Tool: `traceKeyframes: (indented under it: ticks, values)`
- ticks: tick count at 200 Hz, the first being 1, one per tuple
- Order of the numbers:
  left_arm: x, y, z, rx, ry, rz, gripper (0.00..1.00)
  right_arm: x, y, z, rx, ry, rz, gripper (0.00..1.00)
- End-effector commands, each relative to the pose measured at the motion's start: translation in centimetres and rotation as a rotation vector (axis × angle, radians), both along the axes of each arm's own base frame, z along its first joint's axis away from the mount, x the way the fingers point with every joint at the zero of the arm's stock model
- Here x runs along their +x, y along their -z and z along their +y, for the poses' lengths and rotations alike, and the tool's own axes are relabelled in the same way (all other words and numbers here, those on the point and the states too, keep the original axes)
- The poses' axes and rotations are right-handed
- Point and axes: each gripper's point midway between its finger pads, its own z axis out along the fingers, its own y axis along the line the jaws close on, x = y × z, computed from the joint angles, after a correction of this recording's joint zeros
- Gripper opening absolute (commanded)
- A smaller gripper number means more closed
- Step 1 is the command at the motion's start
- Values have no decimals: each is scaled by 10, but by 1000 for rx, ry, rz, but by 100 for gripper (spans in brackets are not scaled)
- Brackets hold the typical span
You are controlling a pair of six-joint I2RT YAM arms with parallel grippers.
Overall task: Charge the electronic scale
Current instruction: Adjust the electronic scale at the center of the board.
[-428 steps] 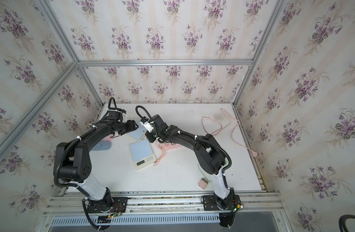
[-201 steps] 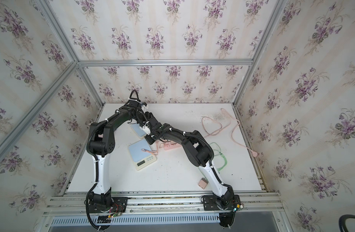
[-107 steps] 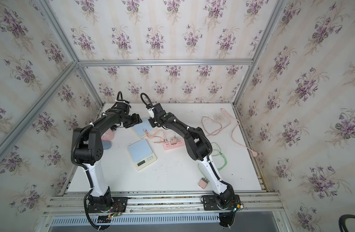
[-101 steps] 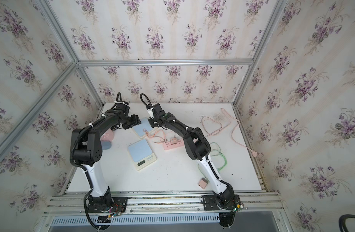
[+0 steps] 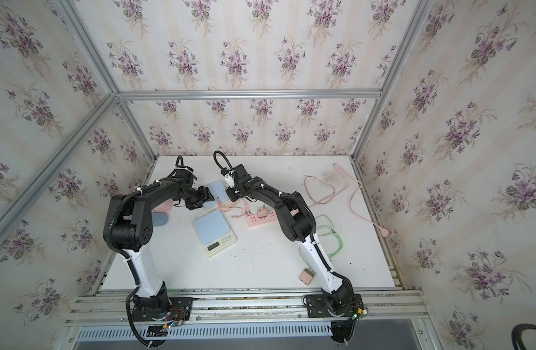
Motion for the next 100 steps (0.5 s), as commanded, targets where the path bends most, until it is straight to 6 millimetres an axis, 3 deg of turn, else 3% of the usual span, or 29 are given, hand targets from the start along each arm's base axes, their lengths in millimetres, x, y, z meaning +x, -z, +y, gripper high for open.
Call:
traceKeyframes:
  ticks: [1,27,54,80,100]
  values:
    - [27,-17,-17,-118,45,-92,71,-49,7,13,4,-173,70,0]
    - [48,-31,-24,-141,103,-158,71,-78,6,19,4,-229,80,0]
    - [70,-41,-36,-187,150,-204,71,-93,-9,24,41,-232,91,0]
    - [88,-56,-36,-149,179,-274,71,-93,-43,29,89,-221,69,0]
    - [93,-73,-20,-97,146,-313,71,-73,-70,20,65,-134,4,0]
